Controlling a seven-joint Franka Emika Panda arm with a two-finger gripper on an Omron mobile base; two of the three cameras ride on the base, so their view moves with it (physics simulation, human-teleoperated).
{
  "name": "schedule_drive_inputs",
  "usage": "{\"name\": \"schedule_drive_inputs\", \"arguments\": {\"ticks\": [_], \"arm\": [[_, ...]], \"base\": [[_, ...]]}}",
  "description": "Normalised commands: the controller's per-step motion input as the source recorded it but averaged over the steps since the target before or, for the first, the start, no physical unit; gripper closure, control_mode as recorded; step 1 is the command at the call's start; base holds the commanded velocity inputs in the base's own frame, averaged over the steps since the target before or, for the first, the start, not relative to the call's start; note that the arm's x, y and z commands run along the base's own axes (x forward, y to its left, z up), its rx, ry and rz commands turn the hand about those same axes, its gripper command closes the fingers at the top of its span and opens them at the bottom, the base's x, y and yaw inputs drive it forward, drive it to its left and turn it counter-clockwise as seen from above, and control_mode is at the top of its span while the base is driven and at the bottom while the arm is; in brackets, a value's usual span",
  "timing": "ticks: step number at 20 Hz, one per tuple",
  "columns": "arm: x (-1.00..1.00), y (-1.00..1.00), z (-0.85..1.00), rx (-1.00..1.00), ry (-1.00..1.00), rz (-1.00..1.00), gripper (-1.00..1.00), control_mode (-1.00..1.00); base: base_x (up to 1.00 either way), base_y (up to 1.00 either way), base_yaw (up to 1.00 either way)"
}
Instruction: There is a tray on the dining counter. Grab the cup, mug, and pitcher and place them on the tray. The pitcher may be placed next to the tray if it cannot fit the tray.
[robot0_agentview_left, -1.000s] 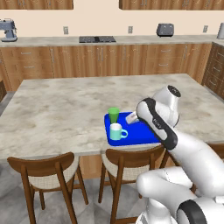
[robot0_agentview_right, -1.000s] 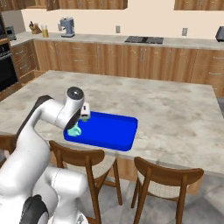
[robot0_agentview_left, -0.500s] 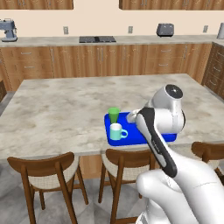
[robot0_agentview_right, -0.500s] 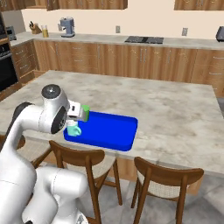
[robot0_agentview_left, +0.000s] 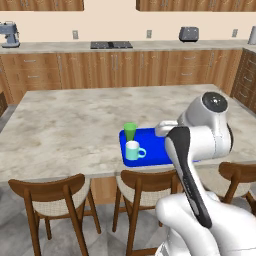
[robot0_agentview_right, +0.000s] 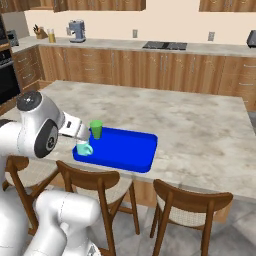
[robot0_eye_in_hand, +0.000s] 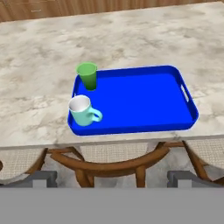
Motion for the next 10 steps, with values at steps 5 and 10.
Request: {"name": "schedule_drive_inputs", "arguments": {"ticks": [5, 10], "arm": [[-0.49, -0.01, 0.49, -0.02, 0.02, 0.01, -1.0, -1.0], [-0.56, 0.0, 0.13, -0.03, 0.1, 0.04, -1.0, -1.0]], "base": [[0.0, 0.0, 0.0], [0.0, 0.0, 0.0]]}}
